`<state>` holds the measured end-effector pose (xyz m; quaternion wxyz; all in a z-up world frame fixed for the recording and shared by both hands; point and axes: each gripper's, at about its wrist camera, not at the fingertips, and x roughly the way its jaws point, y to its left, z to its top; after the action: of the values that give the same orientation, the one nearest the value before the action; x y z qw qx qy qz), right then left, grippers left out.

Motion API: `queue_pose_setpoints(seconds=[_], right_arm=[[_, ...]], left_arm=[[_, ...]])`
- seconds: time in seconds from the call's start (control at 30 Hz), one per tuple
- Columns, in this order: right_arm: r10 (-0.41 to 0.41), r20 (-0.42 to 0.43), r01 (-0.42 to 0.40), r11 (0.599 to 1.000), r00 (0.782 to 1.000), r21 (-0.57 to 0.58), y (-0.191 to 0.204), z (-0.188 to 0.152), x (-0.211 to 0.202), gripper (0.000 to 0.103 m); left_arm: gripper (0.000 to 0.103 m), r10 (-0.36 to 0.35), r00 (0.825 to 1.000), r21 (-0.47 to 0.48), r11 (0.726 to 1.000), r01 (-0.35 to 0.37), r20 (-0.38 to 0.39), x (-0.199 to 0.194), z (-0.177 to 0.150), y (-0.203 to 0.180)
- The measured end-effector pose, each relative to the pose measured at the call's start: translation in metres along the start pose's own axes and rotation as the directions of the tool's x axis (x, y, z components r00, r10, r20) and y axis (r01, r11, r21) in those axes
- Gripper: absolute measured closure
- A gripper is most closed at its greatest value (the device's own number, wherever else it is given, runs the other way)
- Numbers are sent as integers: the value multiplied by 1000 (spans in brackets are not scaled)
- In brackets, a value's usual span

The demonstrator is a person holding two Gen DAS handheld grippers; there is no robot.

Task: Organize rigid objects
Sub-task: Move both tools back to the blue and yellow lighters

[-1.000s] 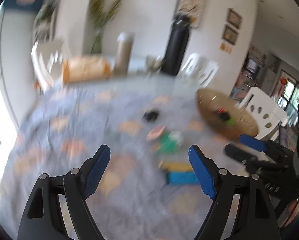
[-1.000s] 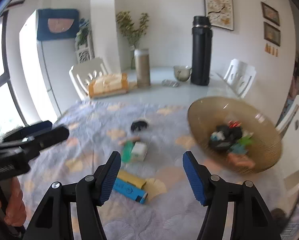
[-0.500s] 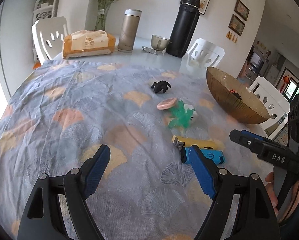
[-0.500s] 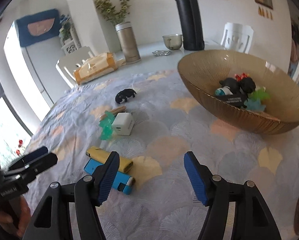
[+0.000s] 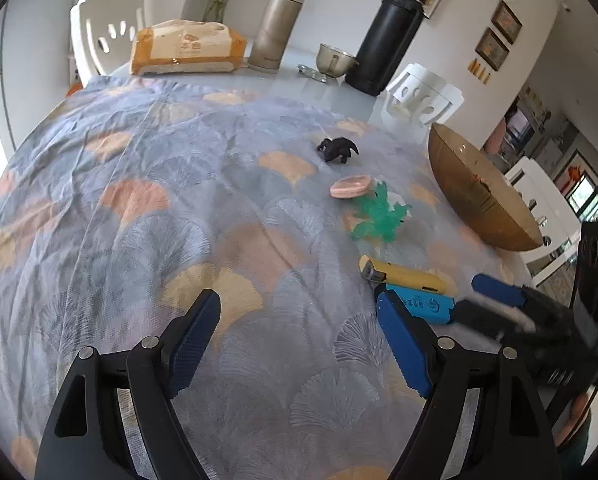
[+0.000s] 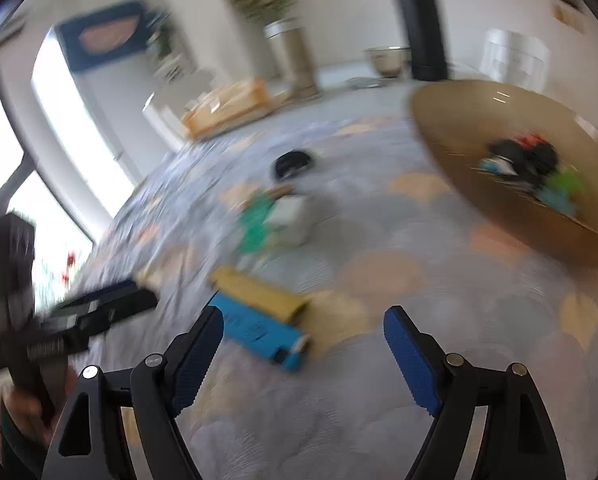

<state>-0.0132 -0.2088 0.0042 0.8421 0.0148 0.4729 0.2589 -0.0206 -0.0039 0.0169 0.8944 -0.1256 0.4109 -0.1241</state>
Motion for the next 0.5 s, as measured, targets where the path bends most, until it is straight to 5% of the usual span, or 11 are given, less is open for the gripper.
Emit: queue_pose_setpoints(seconds=[0.23, 0.37, 0.43, 0.5], right_arm=[[77, -97, -87, 991, 992, -103, 44, -9, 16, 28], [303, -150, -324, 936, 941, -140, 65, -12, 7, 28], [298, -125, -314, 940, 946, -135, 58, -8, -2, 28], [208, -101, -220, 967, 973, -126, 41, 0, -5, 28]], left_arm=[[23, 35, 996, -71, 997, -29, 81, -15, -1, 11], [23, 45, 987, -165, 986, -19, 152, -29, -2, 30], [23, 25, 990, -205, 979, 4, 140, -28, -1, 39], [23, -7, 993, -195, 980, 29, 115, -23, 0, 35]])
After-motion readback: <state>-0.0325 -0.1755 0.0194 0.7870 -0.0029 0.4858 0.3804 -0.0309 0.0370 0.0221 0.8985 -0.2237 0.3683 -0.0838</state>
